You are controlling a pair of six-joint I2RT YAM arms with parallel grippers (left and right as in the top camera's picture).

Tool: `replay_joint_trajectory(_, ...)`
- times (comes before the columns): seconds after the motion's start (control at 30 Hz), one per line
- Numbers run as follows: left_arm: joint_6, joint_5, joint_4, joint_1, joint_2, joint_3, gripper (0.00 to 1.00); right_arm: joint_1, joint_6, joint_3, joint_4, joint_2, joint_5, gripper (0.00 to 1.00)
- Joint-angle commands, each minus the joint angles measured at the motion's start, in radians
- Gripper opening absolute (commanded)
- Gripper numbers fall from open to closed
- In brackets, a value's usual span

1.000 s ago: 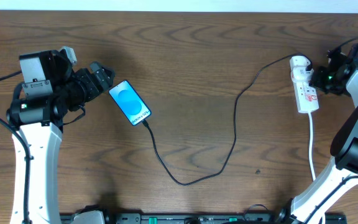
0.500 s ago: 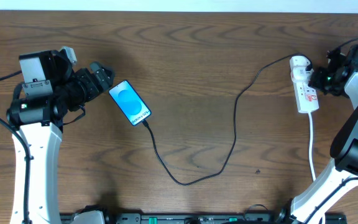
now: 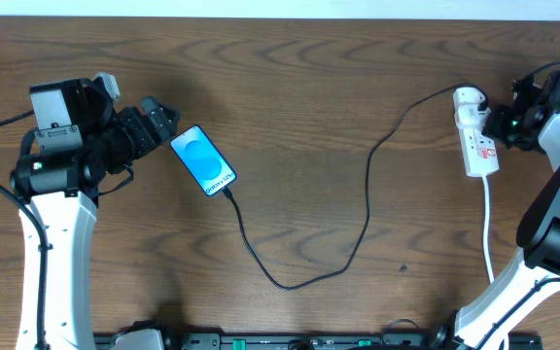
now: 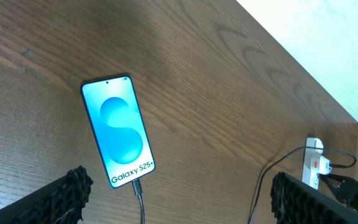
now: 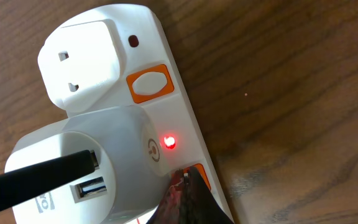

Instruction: Plug charger to phone and switch on socket

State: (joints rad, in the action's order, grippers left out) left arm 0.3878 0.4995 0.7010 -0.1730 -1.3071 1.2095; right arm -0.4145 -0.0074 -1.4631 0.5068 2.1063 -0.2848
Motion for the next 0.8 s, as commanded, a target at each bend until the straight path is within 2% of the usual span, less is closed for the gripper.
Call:
replay_joint_trajectory(0.0,-0.010,0.013,0.003,0.002,0.003,0.001,0.94,0.125,0.007,0.064,0.046,0.056,-0.294,0.01)
replay_joint_trajectory(0.77,-0.010,0.013,0.003,0.002,0.003,0.001,0.94,0.213,0.015,0.064,0.090,0.056,-0.293,0.01)
